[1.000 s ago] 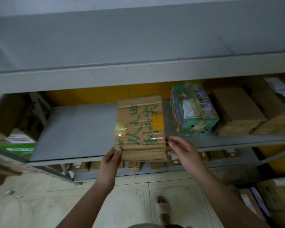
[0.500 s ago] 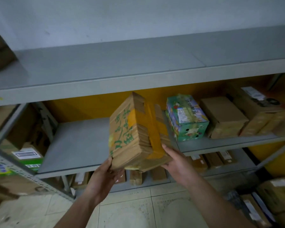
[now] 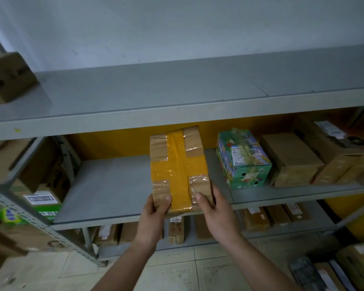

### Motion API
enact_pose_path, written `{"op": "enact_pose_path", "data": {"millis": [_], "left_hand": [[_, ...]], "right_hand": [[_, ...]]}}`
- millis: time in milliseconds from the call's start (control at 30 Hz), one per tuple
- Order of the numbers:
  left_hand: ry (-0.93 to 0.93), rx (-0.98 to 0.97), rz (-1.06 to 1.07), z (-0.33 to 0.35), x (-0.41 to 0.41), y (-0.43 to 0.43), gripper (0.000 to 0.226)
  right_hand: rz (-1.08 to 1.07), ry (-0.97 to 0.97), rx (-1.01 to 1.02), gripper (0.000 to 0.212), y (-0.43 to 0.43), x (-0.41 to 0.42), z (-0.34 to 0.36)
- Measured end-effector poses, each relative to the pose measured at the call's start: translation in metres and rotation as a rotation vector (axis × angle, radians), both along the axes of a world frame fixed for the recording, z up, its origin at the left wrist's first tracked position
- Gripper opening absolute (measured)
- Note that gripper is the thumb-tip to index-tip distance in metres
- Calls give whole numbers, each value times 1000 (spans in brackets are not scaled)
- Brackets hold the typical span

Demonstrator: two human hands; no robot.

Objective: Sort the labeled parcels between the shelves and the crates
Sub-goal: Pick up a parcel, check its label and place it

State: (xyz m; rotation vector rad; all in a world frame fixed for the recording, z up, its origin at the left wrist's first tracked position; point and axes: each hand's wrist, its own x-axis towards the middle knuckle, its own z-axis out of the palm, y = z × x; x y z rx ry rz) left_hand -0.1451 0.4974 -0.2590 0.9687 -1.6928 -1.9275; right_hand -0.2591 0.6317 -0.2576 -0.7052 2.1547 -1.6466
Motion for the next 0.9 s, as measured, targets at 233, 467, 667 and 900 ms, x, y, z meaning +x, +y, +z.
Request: {"op": "enact_pose_path", "data": {"millis": [233, 467, 667, 900], "left_hand": [[34, 299, 68, -17, 24, -36, 38], [70, 427, -9, -19, 43, -48, 48], [117, 414, -58, -13, 49, -60, 45], [29, -53, -28, 2, 46, -58, 53]], "right_hand": [[44, -211, -81, 44, 22, -20, 17], [17, -660, -227, 52, 10, -22, 3], [17, -725, -394, 44, -3, -11, 2], [-64, -349, -218, 44, -7, -7, -3]]}}
